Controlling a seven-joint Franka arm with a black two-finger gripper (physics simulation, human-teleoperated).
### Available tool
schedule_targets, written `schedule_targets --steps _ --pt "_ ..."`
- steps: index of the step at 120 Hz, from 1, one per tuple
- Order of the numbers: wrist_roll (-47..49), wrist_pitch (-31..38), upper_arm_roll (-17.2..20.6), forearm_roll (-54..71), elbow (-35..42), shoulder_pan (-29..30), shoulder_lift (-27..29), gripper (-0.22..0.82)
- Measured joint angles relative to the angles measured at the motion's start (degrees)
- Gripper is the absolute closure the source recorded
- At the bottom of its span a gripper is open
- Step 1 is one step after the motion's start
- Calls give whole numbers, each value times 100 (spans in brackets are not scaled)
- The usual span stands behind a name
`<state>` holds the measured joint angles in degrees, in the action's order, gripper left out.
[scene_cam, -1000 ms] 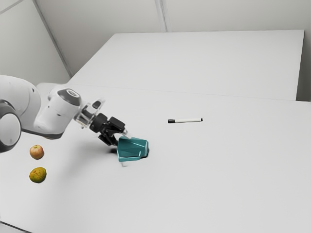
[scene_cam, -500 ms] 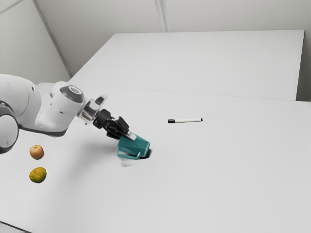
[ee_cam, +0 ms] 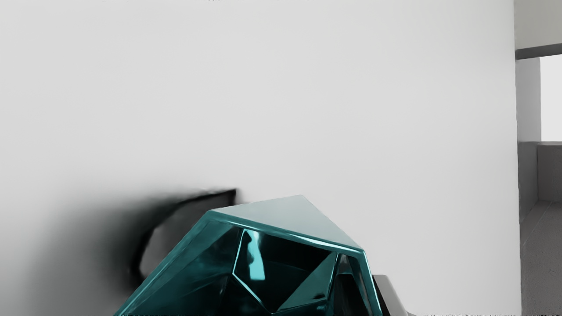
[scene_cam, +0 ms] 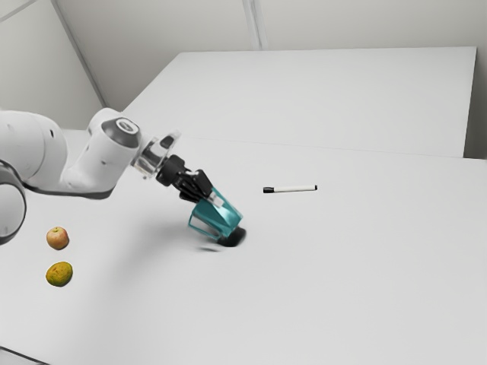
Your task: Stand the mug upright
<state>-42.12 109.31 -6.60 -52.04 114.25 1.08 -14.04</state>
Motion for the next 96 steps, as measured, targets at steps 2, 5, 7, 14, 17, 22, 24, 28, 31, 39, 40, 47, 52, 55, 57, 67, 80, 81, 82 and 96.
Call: schedule_targets --steps 2,5,7,14,17,22,24,28,31,39,40,47,52,55,57,67,80,81,82,96 --pt "21 14 1 61 1 -37 61 77" --pt "52 43 1 169 7 -96 156 77" --pt "71 64 1 248 11 -144 214 77" --pt "138 181 2 640 36 -347 427 77" --pt "168 244 2 866 52 -462 519 77" --pt "227 341 9 1290 72 -670 662 77" --pt "253 375 13 1463 79 -749 715 77" --pt "308 445 35 1818 121 -884 825 78" --pt "349 511 88 2083 174 -942 907 78" --pt "455 706 207 2759 256 -1069 1016 78" --pt "468 732 216 2840 261 -1084 1022 78" --pt "569 907 256 3417 285 -1185 1045 78" --pt "648 1017 294 3818 295 -1234 1052 78" --pt "702 1088 346 4086 319 -1237 1054 78" --pt "743 1140 382 4268 345 -1239 1055 78" --pt "966 1448 505 5122 555 -1322 1060 78" --pt "1350 1833 537 6090 794 -1529 1064 78" --pt "1381 1855 538 6141 800 -1540 1061 78" --pt "1413 1877 538 6189 806 -1551 1058 78" --pt "1841 2126 547 6605 908 -1580 1002 78"
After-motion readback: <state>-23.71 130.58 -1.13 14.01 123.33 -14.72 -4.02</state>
